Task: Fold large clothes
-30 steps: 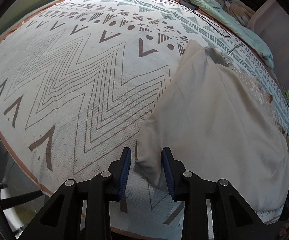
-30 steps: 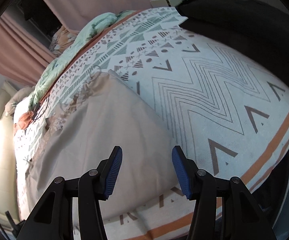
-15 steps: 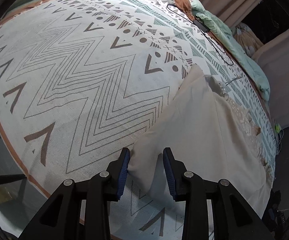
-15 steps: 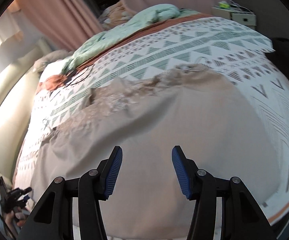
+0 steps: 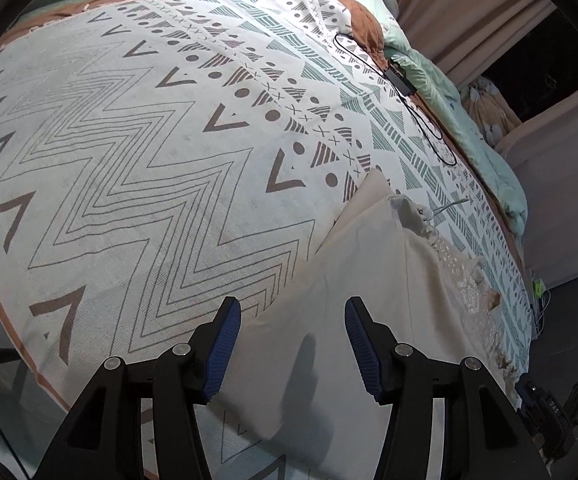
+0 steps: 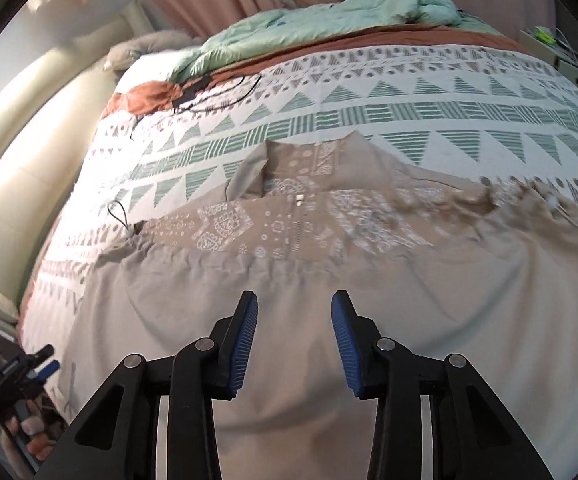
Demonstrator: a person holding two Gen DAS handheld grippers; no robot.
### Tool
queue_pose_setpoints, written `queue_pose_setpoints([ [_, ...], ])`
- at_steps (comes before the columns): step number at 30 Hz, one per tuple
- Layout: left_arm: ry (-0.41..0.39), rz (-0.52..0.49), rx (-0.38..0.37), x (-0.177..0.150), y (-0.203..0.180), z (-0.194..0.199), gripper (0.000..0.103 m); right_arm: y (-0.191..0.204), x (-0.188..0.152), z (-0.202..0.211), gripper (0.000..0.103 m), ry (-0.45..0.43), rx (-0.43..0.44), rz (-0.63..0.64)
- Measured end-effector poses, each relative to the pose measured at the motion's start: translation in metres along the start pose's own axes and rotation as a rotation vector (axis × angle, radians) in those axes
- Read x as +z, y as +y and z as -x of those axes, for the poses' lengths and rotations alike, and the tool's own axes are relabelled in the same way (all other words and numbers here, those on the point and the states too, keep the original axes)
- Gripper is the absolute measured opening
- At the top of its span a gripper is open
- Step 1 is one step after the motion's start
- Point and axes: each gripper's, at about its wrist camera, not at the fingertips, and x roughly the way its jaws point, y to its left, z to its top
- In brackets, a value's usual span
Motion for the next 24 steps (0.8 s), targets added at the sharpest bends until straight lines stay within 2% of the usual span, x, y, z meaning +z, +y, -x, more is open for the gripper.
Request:
queue_pose_setpoints([
  [4, -0.022, -0.021, -0.015, -0.001, -0.004, 0.004, 0.056, 0.015, 0.013, -0.031, 0.036, 0.057, -0.043, 0.046],
  [8, -0.024, -0.011, -0.017, 0.002, 0.001, -0.001, 0.056, 0.010, 0.018, -0.062, 0.032, 0.114, -0.087, 0.038],
  [11, -0.008, 0.012, -0.014, 0.007, 0.009, -0.008, 0.056, 0.004, 0.018, -0.082, 0.019, 0.163, -0.095, 0.027],
  [13, -0.002, 0.024, -0.023, 0.009, 0.013, -0.009, 0.056, 0.004, 0.019, -0.092, 0.005, 0.182, -0.106, 0.051],
  [16, -0.011, 0.028, -0.021, 0.013, 0.017, -0.009, 0.056, 0.004, 0.027, -0.090, 0.002, 0.146, -0.114, 0.067],
  [21, 0.009, 0.053, -0.031, 0.014, 0.024, -0.014, 0.056, 0.006, 0.050, -0.069, 0.002, 0.031, -0.103, 0.063],
  [24, 0.016, 0.052, -0.029, 0.014, 0.025, -0.015, 0.056, 0.003, 0.058, -0.066, 0.002, 0.004, -0.112, 0.054],
])
